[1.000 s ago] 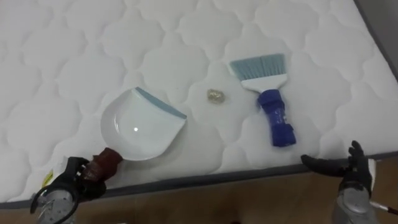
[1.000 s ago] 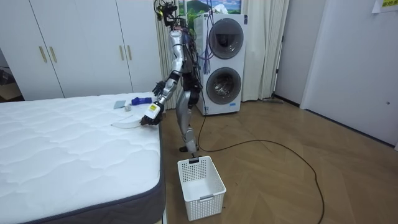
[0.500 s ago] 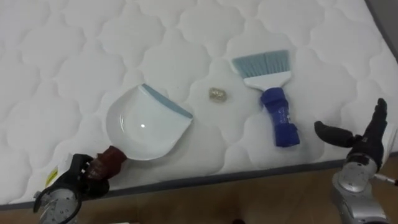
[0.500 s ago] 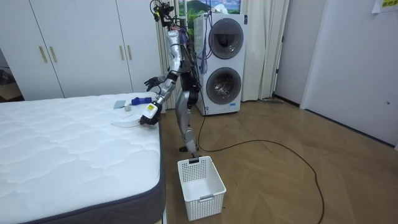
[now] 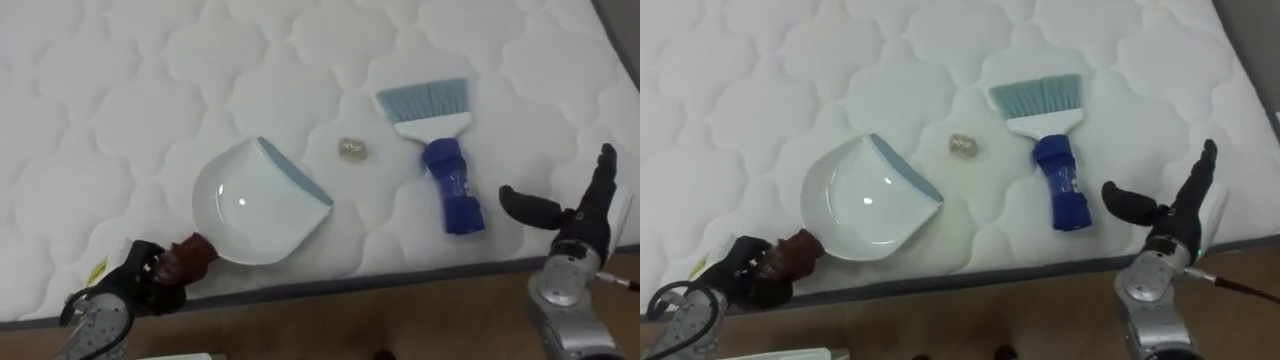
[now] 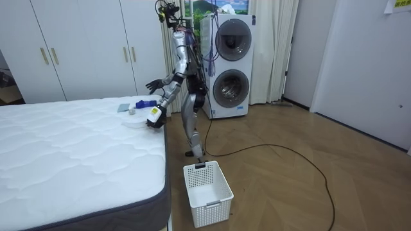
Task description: Clean bed
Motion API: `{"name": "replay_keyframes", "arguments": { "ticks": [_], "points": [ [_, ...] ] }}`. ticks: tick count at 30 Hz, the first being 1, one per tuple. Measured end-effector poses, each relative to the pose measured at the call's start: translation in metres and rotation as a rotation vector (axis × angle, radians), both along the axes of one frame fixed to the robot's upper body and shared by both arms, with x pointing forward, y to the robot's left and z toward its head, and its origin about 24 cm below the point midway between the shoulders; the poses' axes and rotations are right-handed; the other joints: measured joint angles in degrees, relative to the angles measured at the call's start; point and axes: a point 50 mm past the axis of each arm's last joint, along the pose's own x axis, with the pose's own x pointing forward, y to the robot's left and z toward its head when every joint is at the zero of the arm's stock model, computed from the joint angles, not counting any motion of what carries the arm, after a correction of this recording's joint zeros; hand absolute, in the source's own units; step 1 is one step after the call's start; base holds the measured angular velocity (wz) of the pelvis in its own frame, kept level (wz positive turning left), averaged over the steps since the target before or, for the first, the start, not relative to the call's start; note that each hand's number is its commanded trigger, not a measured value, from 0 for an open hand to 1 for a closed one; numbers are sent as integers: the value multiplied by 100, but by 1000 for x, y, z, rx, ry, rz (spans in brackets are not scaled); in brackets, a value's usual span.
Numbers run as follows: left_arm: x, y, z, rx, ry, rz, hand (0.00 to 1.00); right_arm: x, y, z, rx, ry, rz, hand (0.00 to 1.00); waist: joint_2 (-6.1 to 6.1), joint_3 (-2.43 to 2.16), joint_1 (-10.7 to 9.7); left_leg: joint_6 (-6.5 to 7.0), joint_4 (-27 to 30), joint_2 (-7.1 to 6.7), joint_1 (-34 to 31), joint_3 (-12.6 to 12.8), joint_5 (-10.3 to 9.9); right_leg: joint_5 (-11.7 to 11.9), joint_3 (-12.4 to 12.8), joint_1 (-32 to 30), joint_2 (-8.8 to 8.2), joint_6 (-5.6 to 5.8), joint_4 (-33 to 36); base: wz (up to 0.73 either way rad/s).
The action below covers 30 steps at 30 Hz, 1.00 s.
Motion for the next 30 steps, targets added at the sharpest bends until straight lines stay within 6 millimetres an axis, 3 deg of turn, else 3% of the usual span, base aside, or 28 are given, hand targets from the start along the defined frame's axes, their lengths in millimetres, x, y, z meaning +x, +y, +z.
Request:
{"name": "replay_keyframes", "arguments": {
  "ticks": [8, 11, 19, 24, 30],
  "points": [
    [7, -6, 3, 2, -12, -39, 100, 14, 16, 5, -5, -2, 132, 0, 15, 20, 36, 0, -3, 6, -45, -30, 0, 1, -22, -16, 2, 0, -3, 1],
    [9, -5, 4, 5, -17, -45, 100, 16, 19, 2, 4, 23, 165, 0, 25, 69, 57, 0, 15, 15, -58, -31, 0, 5, -50, -1, 1, -3, -21, 2],
    [16, -13, 7, -11, -26, -106, 100, 14, 20, -14, -2, 144, 248, 0, 140, 143, 212, 0, 107, 22, -222, -55, 0, 5, -100, -146, -21, -5, 59, 3],
    [21, -14, 10, -13, -36, -117, 100, 20, 16, -13, 10, 163, 256, 0, 145, 144, 347, 1, 166, 25, -327, -45, 1, 5, -92, -284, -38, -6, 157, 0],
    [25, -15, 13, -9, -46, -126, 100, 25, 9, -11, 50, 184, 250, 0, 143, 144, 334, 2, 279, 26, -410, -70, 0, 3, -170, -322, -75, -8, 235, 2]
  ]
}}
